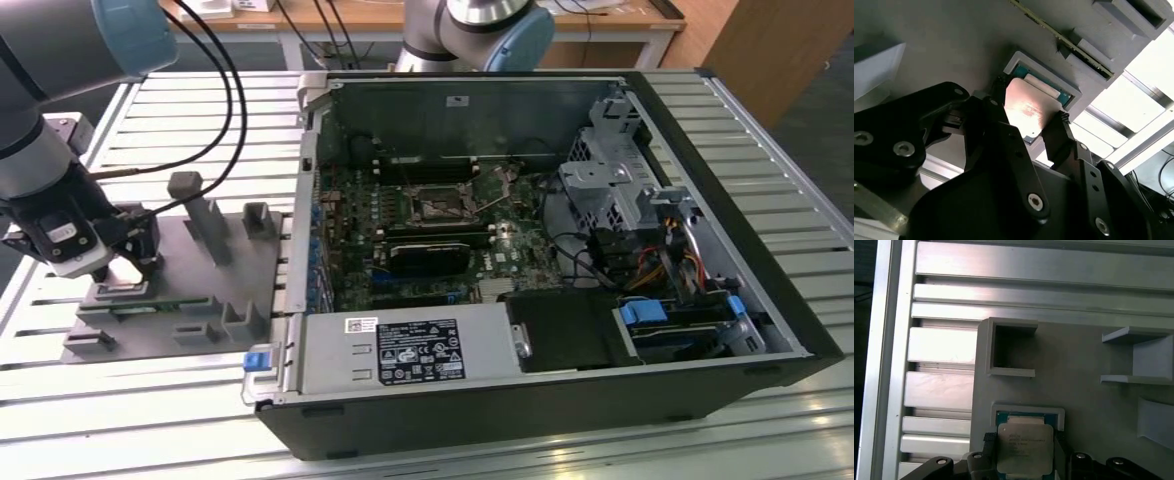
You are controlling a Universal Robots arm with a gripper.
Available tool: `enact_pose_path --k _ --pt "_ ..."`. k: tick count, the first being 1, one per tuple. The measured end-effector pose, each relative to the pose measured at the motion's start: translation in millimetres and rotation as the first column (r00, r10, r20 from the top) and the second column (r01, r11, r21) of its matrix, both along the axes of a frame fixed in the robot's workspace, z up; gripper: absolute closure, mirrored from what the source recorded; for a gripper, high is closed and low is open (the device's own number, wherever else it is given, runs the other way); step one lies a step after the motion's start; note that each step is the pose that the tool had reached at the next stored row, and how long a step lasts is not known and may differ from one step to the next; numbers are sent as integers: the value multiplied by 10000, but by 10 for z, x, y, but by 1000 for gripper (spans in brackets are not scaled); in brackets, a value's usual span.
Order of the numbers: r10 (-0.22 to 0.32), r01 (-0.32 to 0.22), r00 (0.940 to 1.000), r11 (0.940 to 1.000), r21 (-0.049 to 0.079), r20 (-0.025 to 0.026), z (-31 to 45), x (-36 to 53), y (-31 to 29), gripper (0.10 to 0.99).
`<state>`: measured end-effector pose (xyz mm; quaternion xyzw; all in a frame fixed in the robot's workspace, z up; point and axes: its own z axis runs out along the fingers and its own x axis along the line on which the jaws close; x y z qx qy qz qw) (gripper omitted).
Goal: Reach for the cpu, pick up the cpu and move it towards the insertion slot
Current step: 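Pick up the cpu and move it towards the insertion slot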
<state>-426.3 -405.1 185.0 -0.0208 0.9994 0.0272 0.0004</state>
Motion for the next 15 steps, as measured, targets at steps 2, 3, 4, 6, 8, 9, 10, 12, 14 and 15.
enact_pose_path --k 2,3,4,6,8,9,10,12,14,15 --pt "0 0 10000 10000 -2 -2 30 0 0 545" --pt "0 0 10000 10000 -2 -2 43 0 0 545" --pt "0 0 10000 10000 -2 -1 52 0 0 545" --pt "0 0 10000 10000 0 1 53 1 0 545" --pt "0 0 10000 10000 0 1 54 0 0 545" --pt "0 0 10000 10000 -3 -1 55 0 0 545" --pt "1 -1 10000 10000 -15 -1 56 0 0 545" --pt "1 -1 10000 10000 -23 -7 67 0 -1 545" --pt "0 0 10000 10000 -20 -1 87 0 0 545" --pt "0 0 10000 10000 -20 -3 101 0 0 545"
